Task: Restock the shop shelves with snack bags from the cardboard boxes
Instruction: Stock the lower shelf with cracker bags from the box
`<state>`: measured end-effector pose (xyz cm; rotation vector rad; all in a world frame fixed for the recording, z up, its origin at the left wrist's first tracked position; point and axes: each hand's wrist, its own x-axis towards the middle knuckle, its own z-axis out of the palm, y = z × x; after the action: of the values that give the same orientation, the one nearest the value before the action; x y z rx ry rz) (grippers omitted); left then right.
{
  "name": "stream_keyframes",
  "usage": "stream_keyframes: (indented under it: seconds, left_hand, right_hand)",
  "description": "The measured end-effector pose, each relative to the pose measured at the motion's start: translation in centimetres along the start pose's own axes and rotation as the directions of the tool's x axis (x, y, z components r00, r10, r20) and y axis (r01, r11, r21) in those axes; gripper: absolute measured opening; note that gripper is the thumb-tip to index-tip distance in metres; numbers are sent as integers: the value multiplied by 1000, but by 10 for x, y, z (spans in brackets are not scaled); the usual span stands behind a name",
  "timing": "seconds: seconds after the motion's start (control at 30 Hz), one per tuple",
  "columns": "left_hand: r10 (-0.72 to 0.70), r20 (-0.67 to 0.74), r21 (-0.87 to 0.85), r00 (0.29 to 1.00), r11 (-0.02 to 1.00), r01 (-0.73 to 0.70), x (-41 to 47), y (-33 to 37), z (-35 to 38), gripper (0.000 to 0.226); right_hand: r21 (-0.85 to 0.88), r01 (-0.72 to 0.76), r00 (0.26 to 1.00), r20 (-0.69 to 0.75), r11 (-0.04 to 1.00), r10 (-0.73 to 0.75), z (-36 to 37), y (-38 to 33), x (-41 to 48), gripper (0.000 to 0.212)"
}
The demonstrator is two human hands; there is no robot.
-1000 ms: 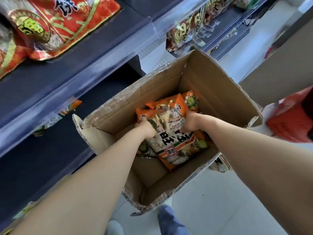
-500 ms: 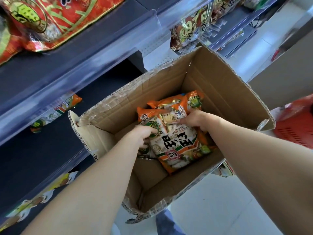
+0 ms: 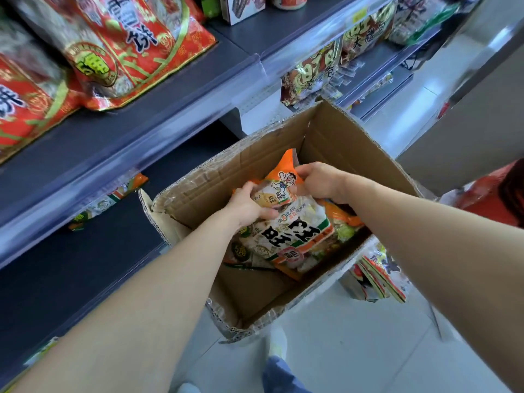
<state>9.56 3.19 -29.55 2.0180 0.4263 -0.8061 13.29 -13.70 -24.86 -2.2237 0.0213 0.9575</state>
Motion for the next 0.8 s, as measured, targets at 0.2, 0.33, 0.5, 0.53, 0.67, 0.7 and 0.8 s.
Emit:
stream_keyframes:
  seconds: [0.2,0.33,0.5,0.53,0.67,0.7,0.8]
  left_hand:
    - [169,-102,7,980,986,-169,-49,29,-21,64]
    - [289,-175,26,941,957,-289,-91,49,-39,63]
    - [387,-299,73,872,921,-384,-155,60,-74,43]
    - [408,-318,82,856,911,-404,-168,59,-80,40]
    - [405,-399,20,823,901,-433,-215,47,-107,45]
    - [392,-421,-18,818,898,-440,-224,42,-114,45]
    - [345,-424,-161,837,881,-444,-252,21,-132,47]
  right_hand:
    - [38,79,983,-167,996,-72,-16,-26,-52,18]
    - [135,156,946,-304,979,-109,-22,-58,-96,26]
    - [194,288,893,-409,938,-189,-19,-110,-155,28]
    - [196,314,881,-426,929,-208,-15,-118,-166,31]
    - [175,323,829,-526,930,-189,7,-133,-200,49]
    - [173,299,814,-560,939,-156,13,-133,-203,51]
    - [203,217,775,-630,955,-42,34,-132,-223,73]
